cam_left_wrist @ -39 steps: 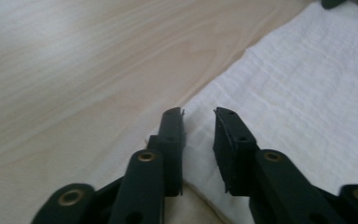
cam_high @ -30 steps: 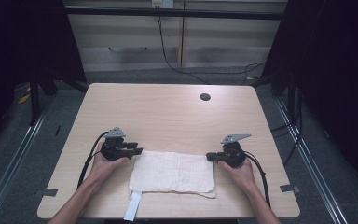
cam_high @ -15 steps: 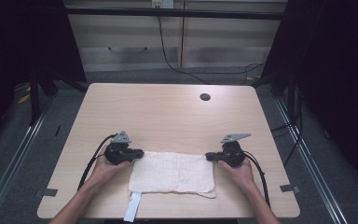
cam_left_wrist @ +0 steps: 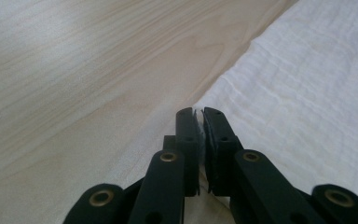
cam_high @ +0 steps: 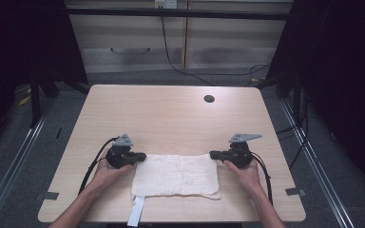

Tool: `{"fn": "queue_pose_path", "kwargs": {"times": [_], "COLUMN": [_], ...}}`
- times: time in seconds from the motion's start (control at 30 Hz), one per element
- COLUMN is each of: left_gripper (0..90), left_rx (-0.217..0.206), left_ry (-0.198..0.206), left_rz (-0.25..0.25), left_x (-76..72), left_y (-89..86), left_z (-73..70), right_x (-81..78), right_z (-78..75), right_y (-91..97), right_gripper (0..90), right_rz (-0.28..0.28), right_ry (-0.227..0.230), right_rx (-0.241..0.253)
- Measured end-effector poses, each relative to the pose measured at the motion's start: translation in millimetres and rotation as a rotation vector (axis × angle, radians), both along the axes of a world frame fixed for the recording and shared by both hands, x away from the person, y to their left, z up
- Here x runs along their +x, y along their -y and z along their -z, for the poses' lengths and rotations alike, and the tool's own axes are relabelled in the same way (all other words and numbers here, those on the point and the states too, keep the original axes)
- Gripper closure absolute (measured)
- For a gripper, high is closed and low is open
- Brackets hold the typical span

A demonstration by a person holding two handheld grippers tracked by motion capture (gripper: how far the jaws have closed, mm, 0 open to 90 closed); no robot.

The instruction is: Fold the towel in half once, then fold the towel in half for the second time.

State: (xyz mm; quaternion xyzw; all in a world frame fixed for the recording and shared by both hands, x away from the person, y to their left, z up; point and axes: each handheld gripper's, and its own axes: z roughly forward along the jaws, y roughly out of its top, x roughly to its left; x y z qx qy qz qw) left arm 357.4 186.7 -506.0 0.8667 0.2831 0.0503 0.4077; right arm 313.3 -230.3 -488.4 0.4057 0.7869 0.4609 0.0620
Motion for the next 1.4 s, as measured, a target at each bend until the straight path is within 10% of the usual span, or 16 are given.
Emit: {"fn": "queue_pose_path", "kwargs": {"times": [1.03, 1.4], "left_gripper": [85.6, 85.7], "left_rx": [0.064, 0.043], "left_ry": [0.054, 0.052], "left_rz": [-0.107, -0.136], "left_x": [-6.4, -4.5], "left_y": [-1.8, -3.0], "left_z": [-3.2, -1.1], "right_x": [-51.5, -77.7], "right_z": [-35.7, -18.3], "right_y": [-40.0, -63.3], "right_gripper": [87.9, 87.8], "right_rz": [-0.189, -0.297], "right_ry": [0.12, 0.03], "right_rx": [0.015, 0.006]}}
